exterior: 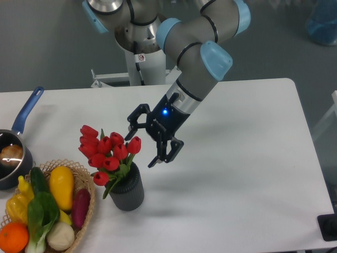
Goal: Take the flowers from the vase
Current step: 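Move the open gripper down toward the red tulip stems above the vase, then push the gripper fingers around the tulip stems below the blooms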
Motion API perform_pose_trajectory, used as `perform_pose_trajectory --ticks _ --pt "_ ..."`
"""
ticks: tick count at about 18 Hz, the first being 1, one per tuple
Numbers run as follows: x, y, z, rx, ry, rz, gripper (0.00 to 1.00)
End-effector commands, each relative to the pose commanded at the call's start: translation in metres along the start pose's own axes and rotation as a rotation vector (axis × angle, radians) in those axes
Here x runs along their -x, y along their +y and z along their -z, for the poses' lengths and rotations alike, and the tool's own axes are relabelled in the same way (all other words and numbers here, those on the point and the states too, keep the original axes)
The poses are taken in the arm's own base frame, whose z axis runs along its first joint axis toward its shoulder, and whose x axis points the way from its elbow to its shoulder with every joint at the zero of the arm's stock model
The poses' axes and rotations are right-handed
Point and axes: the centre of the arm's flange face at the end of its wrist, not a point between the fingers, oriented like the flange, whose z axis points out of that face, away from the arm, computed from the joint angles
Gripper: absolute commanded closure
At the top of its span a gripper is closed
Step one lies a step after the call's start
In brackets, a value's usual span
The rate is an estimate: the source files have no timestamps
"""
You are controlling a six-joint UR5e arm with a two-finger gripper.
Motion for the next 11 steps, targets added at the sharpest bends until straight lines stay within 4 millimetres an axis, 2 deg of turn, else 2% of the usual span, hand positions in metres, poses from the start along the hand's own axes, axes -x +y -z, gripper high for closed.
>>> perform_pose_trajectory --ticks 8,11 --pt "-0.001 0.000 -0.009 0.001 0.015 -0.010 0.00" --pt "-0.002 -0.001 -0.018 0.004 0.027 -0.021 0.00"
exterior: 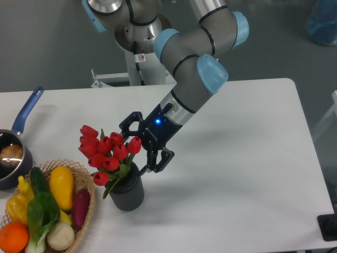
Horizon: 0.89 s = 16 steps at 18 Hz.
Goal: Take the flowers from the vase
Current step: 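Push the gripper fingers around the tulip stems below the blooms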
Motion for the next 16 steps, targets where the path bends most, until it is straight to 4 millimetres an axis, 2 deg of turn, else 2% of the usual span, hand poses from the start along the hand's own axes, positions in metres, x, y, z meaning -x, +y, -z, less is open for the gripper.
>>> perform_pose_trajectory --ticks 8,16 --pt "0.001 0.002 -0.012 -0.017 0.024 0.004 0.00" --pt "0.000 0.001 -0.013 -0.060 0.036 0.013 0.00"
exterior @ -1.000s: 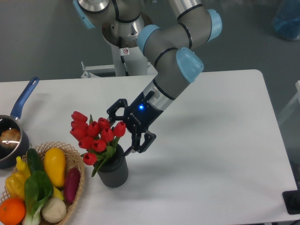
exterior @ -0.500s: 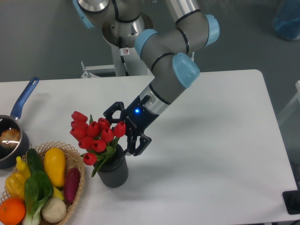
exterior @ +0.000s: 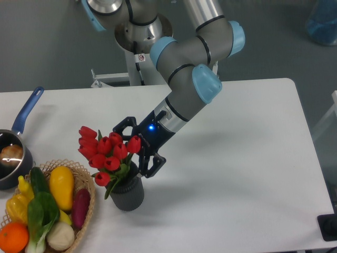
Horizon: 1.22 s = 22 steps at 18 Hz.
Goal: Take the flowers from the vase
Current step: 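Push the gripper fingers around the tulip stems below the blooms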
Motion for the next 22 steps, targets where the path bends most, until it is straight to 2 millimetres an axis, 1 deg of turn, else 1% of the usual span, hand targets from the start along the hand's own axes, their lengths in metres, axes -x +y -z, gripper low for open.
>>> perform_pose_trajectory --ticks 4,8,9,13,20,22 --pt "0.001 -0.002 0.001 -0.002 -0.002 -0.004 0.00" --pt "0.001 -0.001 0.002 -0.001 -0.004 -0.003 0.10" --pt "0.001 -0.001 0.002 -0.001 -0.004 -0.003 0.11" --pt "0.002 0.000 0.003 -0.001 -0.007 -0.004 0.10" --pt "0.003 0.012 -0.003 -0.005 0.005 -0.006 0.09" --pt "0.004 0.011 -0.003 -0.035 0.011 -0.005 0.09"
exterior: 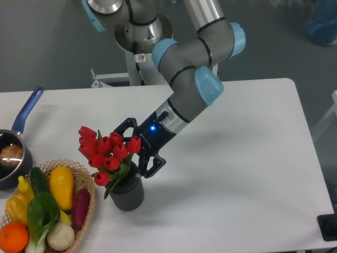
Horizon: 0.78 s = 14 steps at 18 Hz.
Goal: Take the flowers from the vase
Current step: 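Push the gripper fingers around the tulip stems below the blooms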
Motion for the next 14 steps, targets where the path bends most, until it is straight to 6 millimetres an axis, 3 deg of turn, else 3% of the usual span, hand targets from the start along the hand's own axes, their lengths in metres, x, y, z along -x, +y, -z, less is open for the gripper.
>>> perform_pose_trajectory --ticks 7,14 --pt "-0.003 0.027 -0.001 -0.035 0.014 0.001 0.06" --pt "-0.005 0.025 -0.002 -0.085 0.023 -0.007 0.06"
